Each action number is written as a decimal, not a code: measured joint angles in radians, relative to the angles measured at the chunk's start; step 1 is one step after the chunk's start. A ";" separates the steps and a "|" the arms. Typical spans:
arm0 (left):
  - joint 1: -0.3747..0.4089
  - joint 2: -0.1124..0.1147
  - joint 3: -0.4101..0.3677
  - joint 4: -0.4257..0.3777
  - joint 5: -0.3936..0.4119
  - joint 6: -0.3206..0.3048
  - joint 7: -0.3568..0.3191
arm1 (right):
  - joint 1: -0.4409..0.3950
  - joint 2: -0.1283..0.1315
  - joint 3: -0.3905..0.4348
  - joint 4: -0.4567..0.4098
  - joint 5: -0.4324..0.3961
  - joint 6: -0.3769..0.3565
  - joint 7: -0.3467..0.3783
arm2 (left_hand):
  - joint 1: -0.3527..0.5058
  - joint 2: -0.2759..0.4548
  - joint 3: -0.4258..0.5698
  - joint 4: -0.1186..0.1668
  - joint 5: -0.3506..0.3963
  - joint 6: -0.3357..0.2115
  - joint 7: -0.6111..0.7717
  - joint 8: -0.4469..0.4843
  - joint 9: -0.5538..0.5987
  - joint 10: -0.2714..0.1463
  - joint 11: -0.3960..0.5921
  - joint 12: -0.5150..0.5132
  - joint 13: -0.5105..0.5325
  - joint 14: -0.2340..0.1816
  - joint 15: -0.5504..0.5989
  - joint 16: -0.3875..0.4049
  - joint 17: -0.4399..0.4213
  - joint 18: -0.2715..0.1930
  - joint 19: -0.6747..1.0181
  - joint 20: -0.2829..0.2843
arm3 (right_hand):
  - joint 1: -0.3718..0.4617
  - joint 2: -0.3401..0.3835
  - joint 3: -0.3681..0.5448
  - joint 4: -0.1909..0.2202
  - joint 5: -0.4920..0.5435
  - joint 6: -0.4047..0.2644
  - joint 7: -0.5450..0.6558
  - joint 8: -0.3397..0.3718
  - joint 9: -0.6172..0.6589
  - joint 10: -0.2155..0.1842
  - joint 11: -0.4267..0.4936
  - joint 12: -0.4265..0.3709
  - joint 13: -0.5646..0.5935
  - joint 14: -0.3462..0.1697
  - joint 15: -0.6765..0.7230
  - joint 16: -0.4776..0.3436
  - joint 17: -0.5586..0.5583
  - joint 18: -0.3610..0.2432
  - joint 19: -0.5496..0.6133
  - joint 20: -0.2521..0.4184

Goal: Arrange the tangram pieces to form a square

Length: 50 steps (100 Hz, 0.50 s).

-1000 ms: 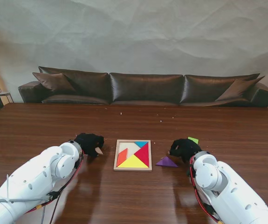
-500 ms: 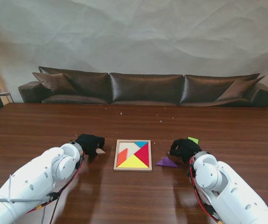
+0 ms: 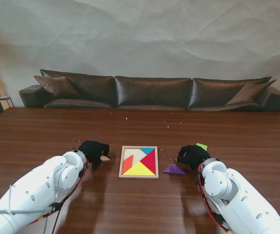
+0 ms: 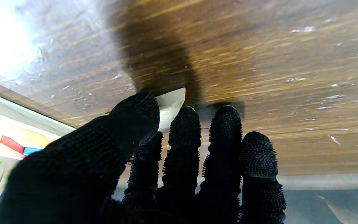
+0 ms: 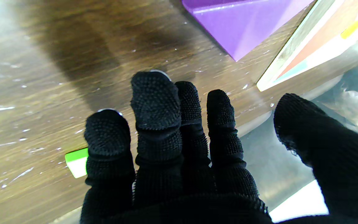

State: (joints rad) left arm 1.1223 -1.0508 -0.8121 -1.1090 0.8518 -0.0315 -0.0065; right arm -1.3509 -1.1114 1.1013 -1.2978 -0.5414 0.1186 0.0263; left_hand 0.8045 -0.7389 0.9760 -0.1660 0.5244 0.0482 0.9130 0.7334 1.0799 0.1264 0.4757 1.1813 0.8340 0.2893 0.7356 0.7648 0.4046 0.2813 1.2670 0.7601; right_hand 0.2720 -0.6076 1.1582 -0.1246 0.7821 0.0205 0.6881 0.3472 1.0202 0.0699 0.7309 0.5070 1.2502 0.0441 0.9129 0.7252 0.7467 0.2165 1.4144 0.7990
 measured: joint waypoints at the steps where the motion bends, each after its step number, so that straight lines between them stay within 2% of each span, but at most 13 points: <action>1: 0.001 0.000 -0.002 -0.001 0.002 -0.001 0.001 | 0.000 0.000 0.000 0.000 0.000 0.000 0.000 | 0.000 -0.003 0.000 -0.002 0.009 0.000 0.000 -0.004 0.003 0.001 0.002 0.000 0.000 0.001 -0.004 -0.003 0.000 0.003 -0.005 -0.005 | 0.000 0.000 0.000 0.000 0.000 0.000 0.000 0.000 0.000 0.000 0.000 0.000 0.000 0.000 0.000 0.000 0.000 0.000 0.000 0.000; 5: 0.007 0.000 -0.008 -0.003 0.008 -0.005 0.009 | 0.000 0.000 0.000 0.000 0.000 0.000 0.002 | 0.008 -0.014 0.000 -0.014 0.020 -0.001 0.000 -0.010 0.012 0.006 0.014 0.000 -0.014 0.009 -0.021 -0.017 -0.007 0.012 -0.027 -0.017 | 0.000 0.000 0.000 0.000 0.000 0.000 0.000 0.000 0.000 0.000 0.000 0.000 0.000 0.000 0.000 0.000 0.000 0.000 0.000 0.000; 8: 0.012 -0.001 -0.012 -0.004 0.012 -0.009 0.019 | 0.000 0.000 0.000 0.000 0.000 0.000 0.004 | 0.011 -0.025 0.000 -0.009 0.028 -0.001 0.000 -0.013 0.012 0.008 0.026 0.000 -0.014 0.029 -0.040 -0.035 -0.007 0.027 -0.051 -0.024 | 0.000 0.000 0.000 0.000 0.000 0.000 0.000 0.000 0.000 0.000 0.000 0.000 0.000 0.000 0.000 0.000 0.000 0.000 0.000 0.000; 14: 0.024 -0.002 -0.024 -0.005 0.016 -0.016 0.039 | 0.000 0.001 -0.001 0.000 0.001 0.000 0.008 | 0.021 -0.036 -0.009 -0.009 0.040 -0.004 0.001 -0.019 0.012 0.011 0.046 0.003 -0.014 0.036 -0.061 -0.053 -0.008 0.040 -0.069 -0.043 | 0.000 0.000 0.000 0.000 0.000 0.000 0.000 0.000 0.000 0.000 0.000 0.000 0.000 0.000 0.000 0.000 0.000 0.000 0.000 0.000; 18: 0.032 -0.002 -0.034 -0.008 0.017 -0.020 0.047 | 0.001 0.001 -0.001 0.000 0.001 0.000 0.010 | 0.028 -0.052 -0.015 -0.022 0.053 -0.005 0.003 -0.024 0.013 0.014 0.090 0.009 -0.014 0.044 -0.076 -0.069 -0.008 0.048 -0.098 -0.068 | 0.000 0.000 0.000 0.000 0.000 0.000 0.000 0.000 0.000 0.000 0.000 0.000 0.000 0.000 0.000 0.000 0.000 0.000 0.000 0.000; 22: 0.040 -0.003 -0.044 -0.012 0.017 -0.024 0.050 | 0.001 0.001 -0.001 0.000 0.001 0.000 0.011 | 0.034 -0.066 -0.018 -0.015 0.062 -0.005 0.011 -0.027 0.013 0.014 0.137 0.011 -0.018 0.049 -0.080 -0.086 -0.008 0.053 -0.109 -0.085 | 0.000 0.000 0.000 0.000 0.000 0.000 0.000 0.000 0.000 0.000 0.000 0.000 0.000 0.000 0.000 0.000 0.000 0.000 0.000 0.000; 24: 0.044 -0.003 -0.049 -0.015 0.017 -0.026 0.050 | 0.001 0.001 -0.001 0.000 0.001 0.000 0.012 | 0.041 -0.071 -0.021 -0.014 0.071 -0.005 0.018 -0.029 0.020 -0.008 0.155 0.011 -0.019 0.052 -0.087 -0.089 -0.008 0.055 -0.117 -0.095 | 0.000 0.000 0.000 0.000 0.000 0.000 0.000 0.000 0.000 0.000 0.000 0.000 0.000 0.000 0.000 0.000 0.000 0.000 0.000 0.000; 28: 0.052 -0.004 -0.058 -0.021 0.017 -0.028 0.049 | 0.001 0.001 -0.002 0.000 0.002 0.000 0.012 | 0.052 -0.079 -0.023 -0.012 0.074 -0.005 0.028 -0.030 0.023 -0.014 0.184 0.010 -0.021 0.057 -0.096 -0.094 -0.008 0.063 -0.132 -0.108 | 0.000 0.000 0.000 0.000 0.000 0.000 0.000 0.000 0.000 0.000 0.000 0.000 0.000 0.000 0.000 0.000 0.000 0.000 0.000 0.000; 50: 0.077 -0.003 -0.083 -0.042 0.016 -0.037 0.048 | 0.002 0.002 -0.004 0.000 0.003 0.001 0.015 | 0.081 -0.095 -0.042 -0.025 0.100 -0.005 0.052 -0.031 0.021 -0.018 0.306 -0.042 -0.037 0.074 -0.130 -0.119 -0.008 0.081 -0.172 -0.150 | 0.000 0.000 0.000 0.000 0.000 0.000 0.000 0.000 0.000 0.000 0.000 0.000 0.000 0.000 0.000 0.000 0.000 0.000 0.000 0.000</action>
State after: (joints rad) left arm 1.1992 -1.0541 -0.8952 -1.1510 0.8683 -0.0685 0.0411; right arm -1.3491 -1.1097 1.0978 -1.2979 -0.5386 0.1198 0.0412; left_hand 0.8852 -0.8335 0.9341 -0.1913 0.6241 0.0431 0.9647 0.7025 1.1013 0.1085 0.7821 1.1396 0.7971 0.3635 0.6058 0.6456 0.3970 0.3620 1.0953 0.6104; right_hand 0.2720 -0.6076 1.1582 -0.1246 0.7821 0.0205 0.6881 0.3472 1.0202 0.0699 0.7309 0.5070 1.2502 0.0441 0.9129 0.7252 0.7467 0.2165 1.4144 0.7990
